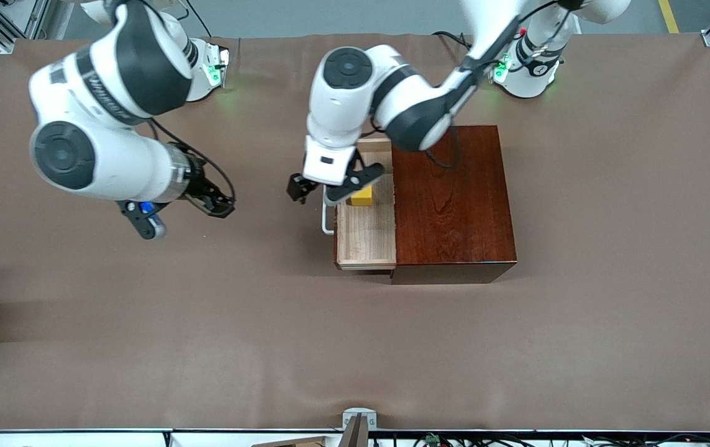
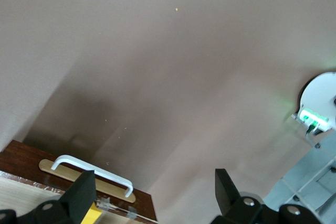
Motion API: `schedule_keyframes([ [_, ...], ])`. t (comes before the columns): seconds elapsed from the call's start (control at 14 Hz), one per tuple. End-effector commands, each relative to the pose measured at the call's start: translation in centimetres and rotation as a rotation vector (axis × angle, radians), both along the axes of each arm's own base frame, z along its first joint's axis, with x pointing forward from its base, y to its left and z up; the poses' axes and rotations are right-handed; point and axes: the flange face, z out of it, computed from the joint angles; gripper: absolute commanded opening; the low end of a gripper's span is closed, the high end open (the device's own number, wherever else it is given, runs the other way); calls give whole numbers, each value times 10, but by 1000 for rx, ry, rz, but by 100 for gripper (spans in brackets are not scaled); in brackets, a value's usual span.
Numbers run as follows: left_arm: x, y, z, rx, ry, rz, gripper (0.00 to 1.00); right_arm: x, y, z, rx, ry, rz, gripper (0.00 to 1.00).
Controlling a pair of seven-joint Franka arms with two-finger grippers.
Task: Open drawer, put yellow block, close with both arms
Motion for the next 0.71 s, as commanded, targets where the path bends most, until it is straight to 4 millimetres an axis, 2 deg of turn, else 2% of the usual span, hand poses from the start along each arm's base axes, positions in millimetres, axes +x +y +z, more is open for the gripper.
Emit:
schedule_keyframes([
  [0.0, -6, -34, -41, -60, -52, 103, 100, 0, -46, 28, 58, -29, 55, 100],
  [0.14, -5, -41, -65, -107, -45, 193, 100, 0, -82, 30, 104, 3, 134, 100],
  [0.28, -7, -42, -88, -89, -20, 223, 100, -4, -114, 47, 148, -17, 202, 100],
  [0.5, -9, -34, -101, -9, 28, 244, 100, -6, -144, 62, 165, -49, 190, 100],
  [0.64, -9, -28, -108, 44, 57, 252, 100, -9, -163, 76, 182, -88, 254, 100],
])
